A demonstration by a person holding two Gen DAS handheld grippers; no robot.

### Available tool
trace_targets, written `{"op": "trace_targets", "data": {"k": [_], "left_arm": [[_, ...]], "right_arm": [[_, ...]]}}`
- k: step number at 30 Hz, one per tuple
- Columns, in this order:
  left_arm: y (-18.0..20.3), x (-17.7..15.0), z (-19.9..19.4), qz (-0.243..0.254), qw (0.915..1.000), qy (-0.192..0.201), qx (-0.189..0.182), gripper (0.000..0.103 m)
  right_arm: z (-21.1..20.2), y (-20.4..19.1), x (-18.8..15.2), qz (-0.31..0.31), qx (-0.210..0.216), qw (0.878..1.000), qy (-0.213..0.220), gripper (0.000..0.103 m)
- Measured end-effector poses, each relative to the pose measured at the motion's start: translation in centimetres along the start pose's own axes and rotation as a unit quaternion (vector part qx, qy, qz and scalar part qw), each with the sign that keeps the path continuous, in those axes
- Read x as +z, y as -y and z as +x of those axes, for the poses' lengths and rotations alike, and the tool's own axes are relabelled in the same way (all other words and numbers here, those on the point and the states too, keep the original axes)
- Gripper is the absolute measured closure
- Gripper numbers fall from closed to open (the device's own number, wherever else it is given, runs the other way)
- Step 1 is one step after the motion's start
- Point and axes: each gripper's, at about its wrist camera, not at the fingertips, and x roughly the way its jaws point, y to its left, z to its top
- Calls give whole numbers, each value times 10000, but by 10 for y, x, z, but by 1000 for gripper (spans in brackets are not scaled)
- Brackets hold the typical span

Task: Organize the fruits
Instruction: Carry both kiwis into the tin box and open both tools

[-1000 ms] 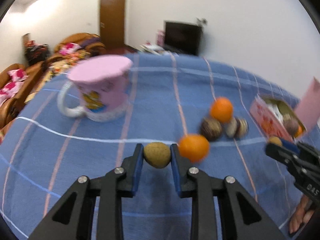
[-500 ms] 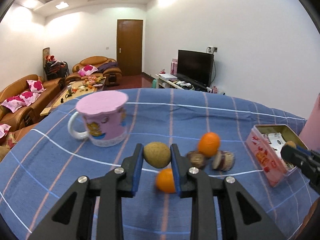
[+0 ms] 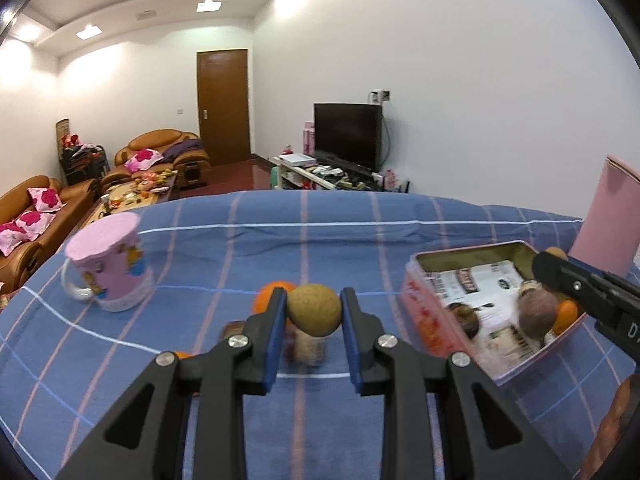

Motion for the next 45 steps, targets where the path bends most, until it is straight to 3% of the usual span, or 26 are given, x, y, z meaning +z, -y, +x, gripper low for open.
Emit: {"op": "trace_targets", "data": {"k": [13, 27, 34, 45], "left_arm": [[79, 12, 17, 290, 9991, -49, -307, 75], [139, 12, 54, 515, 9973, -517, 2, 75], [143, 9, 63, 546, 9962, -664, 140, 75], [142, 10, 68, 501, 9958, -747, 174, 75]], "right_arm": [[-2, 61, 12, 102, -677, 9976, 129, 76], [30, 87, 11, -34, -1126, 9931, -320, 75], [48, 88, 7, -135, -1141, 9914, -632, 75], [55, 98, 3, 222, -524, 9949, -827, 75]]}}
